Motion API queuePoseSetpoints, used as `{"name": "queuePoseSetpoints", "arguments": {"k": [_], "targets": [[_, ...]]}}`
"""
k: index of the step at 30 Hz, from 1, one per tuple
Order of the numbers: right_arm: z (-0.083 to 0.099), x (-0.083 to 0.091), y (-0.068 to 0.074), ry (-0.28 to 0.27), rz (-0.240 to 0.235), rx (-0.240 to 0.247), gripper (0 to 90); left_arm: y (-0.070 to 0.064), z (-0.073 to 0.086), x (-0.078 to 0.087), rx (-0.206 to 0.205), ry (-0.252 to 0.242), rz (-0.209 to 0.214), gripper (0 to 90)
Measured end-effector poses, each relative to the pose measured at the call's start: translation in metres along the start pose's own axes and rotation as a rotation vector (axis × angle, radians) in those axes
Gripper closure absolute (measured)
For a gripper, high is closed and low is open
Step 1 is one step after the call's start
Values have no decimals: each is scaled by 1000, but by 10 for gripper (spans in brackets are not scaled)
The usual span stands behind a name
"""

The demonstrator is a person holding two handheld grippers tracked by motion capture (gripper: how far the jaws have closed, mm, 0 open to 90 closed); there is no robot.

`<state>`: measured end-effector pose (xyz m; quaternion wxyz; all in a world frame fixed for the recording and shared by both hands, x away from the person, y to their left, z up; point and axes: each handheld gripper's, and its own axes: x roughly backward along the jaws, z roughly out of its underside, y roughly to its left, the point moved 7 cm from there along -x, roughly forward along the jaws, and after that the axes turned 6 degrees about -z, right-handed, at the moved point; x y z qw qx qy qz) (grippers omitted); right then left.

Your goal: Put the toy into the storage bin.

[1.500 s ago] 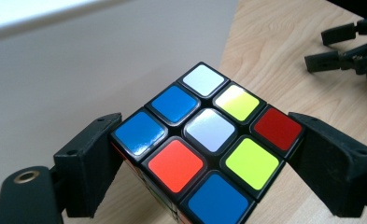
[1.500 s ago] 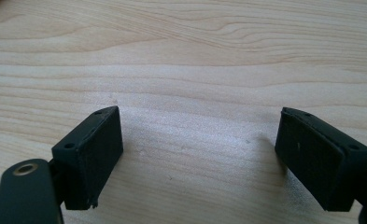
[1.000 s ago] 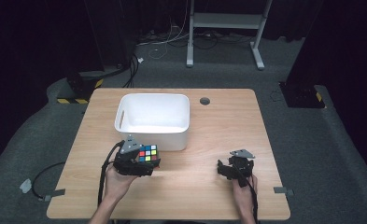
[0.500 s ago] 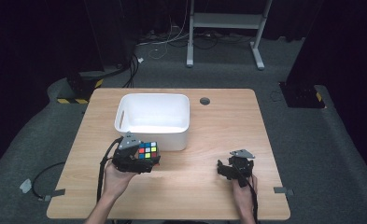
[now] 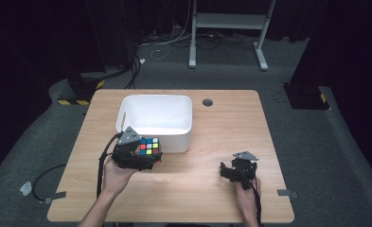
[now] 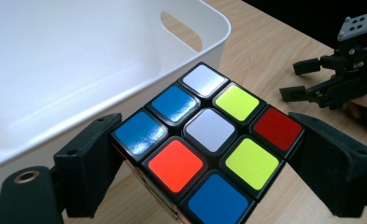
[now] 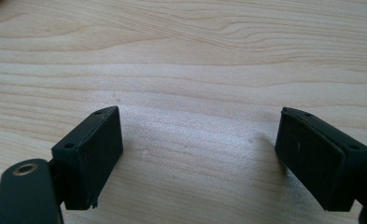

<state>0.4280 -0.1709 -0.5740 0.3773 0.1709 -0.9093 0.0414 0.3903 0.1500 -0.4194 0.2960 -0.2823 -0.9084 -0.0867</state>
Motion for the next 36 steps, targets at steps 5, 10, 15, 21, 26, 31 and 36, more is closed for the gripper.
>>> {"name": "queuePoseSetpoints", "arguments": {"k": [5, 10, 15, 21, 26, 31, 36], "targets": [[0, 0, 0, 1, -1, 1, 148, 0, -18, 7, -14, -30, -1, 139], [0, 0, 0, 1, -1, 1, 148, 0, -30, 7, -8, -53, 11, 139], [0, 0, 0, 1, -1, 2, 148, 2, -41, 6, -4, -63, 27, 139], [0, 0, 0, 1, -1, 4, 148, 6, -52, 9, 6, -83, 53, 139], [0, 0, 0, 0, -1, 4, 148, 10, -62, 10, 0, -93, 58, 139], [0, 0, 0, 1, -2, 4, 148, 17, -69, 8, 15, -92, 65, 139], [0, 0, 0, 1, -1, 4, 148, 22, -76, 8, 24, -90, 55, 139]]}}
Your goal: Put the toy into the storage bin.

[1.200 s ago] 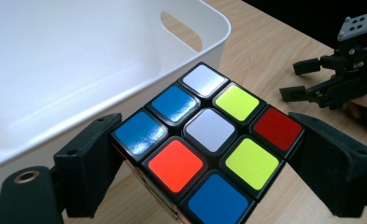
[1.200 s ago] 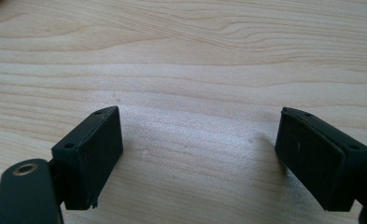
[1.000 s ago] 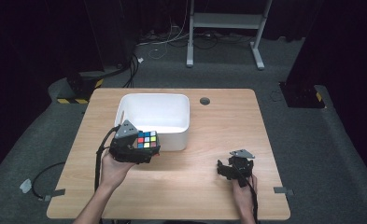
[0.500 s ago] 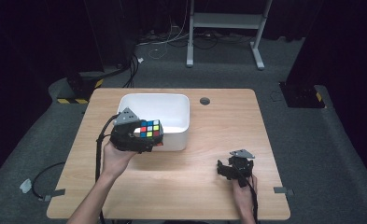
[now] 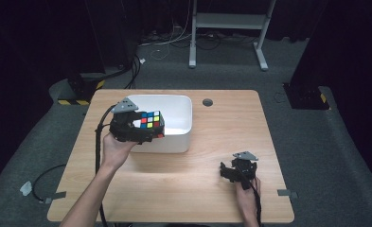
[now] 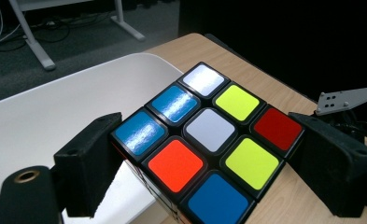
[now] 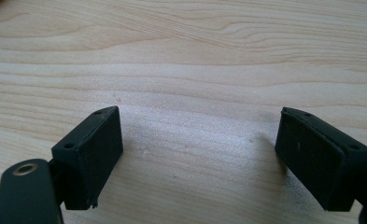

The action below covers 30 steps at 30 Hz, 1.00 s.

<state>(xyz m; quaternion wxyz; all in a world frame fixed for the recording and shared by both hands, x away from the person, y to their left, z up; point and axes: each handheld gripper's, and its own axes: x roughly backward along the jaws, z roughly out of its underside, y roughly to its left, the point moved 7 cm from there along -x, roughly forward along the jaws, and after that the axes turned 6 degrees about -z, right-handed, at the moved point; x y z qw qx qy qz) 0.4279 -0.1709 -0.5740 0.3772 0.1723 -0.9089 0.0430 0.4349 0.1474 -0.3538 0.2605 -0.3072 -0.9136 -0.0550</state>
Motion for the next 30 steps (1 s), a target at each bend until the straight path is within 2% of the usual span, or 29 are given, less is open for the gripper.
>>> {"name": "queuePoseSetpoints", "arguments": {"k": [11, 16, 30], "targets": [[0, 0, 0, 0, 0, 0, 148, 5, -19, -7, -44, 7, -24, 139], [0, 0, 0, 0, 0, 0, 148, 9, -22, -12, -51, 21, -29, 139], [0, 0, 0, 0, -2, 0, 147, 28, -21, -25, -5, 30, -63, 139]]}}
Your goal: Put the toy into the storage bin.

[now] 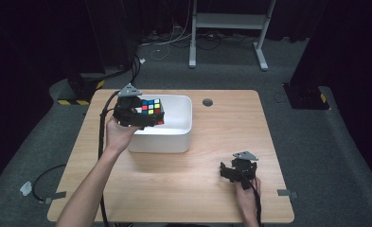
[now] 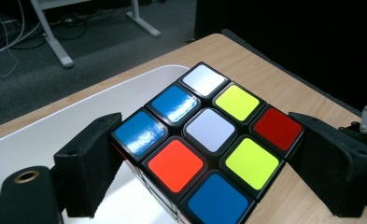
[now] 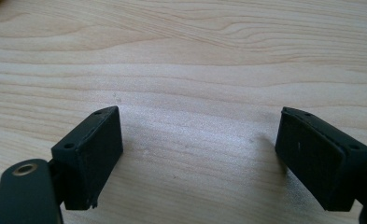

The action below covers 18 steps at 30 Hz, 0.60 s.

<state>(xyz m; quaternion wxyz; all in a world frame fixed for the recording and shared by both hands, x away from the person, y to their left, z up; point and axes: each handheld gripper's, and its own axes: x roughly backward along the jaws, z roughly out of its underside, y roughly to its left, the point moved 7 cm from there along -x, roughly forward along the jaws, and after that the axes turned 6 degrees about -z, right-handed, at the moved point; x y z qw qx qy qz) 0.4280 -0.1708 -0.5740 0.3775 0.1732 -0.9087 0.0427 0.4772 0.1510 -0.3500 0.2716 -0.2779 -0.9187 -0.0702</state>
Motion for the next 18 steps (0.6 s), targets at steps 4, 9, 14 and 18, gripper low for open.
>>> {"name": "queuePoseSetpoints", "arguments": {"k": [4, 9, 14, 18], "targets": [[0, 0, 0, 0, -1, 1, 147, 4, 0, -3, 11, -2, -15, 139], [0, 0, 0, 0, -1, 1, 147, 6, 1, -7, 14, 5, -22, 139], [0, 0, 1, 1, -6, 2, 147, 11, 2, -9, 18, 5, -38, 139], [0, 0, 1, 1, -8, 5, 147, 14, 1, -12, 32, -1, -39, 139]]}}
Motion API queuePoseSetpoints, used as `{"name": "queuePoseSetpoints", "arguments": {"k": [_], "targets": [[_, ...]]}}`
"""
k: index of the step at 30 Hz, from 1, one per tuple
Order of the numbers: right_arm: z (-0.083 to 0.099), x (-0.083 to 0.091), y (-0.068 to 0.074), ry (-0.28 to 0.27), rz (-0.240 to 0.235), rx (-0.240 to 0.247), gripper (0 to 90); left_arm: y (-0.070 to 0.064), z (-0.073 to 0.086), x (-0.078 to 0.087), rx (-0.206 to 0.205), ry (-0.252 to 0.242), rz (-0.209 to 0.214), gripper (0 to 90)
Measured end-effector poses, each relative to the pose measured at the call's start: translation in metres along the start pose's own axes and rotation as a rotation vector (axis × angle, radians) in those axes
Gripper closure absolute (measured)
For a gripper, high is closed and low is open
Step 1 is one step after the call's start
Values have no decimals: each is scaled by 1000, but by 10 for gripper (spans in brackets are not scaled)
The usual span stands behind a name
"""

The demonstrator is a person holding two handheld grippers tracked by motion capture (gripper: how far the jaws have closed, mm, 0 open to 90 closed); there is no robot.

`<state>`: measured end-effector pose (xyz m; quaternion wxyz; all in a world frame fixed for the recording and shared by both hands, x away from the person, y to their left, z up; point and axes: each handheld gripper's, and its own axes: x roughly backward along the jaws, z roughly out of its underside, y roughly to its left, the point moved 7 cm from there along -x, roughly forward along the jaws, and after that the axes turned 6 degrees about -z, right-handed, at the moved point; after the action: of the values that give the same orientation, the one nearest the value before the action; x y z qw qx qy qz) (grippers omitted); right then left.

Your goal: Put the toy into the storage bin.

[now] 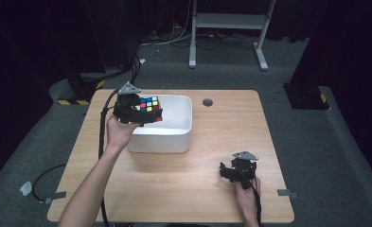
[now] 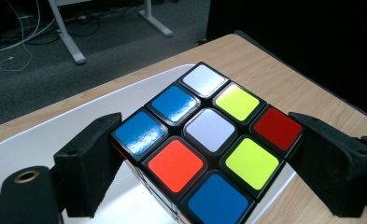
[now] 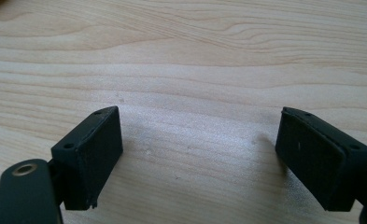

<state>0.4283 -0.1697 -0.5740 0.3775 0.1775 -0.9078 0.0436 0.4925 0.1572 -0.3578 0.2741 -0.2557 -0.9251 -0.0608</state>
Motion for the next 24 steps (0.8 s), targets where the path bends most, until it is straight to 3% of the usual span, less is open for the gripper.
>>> {"name": "queuePoseSetpoints", "arguments": {"k": [12, 24], "targets": [[0, 0, 1, 1, -5, 5, 146, 12, -1, -12, 73, -2, -32, 139], [0, 0, 1, 1, -5, 5, 146, 23, 3, -21, 65, 19, -104, 139]]}}
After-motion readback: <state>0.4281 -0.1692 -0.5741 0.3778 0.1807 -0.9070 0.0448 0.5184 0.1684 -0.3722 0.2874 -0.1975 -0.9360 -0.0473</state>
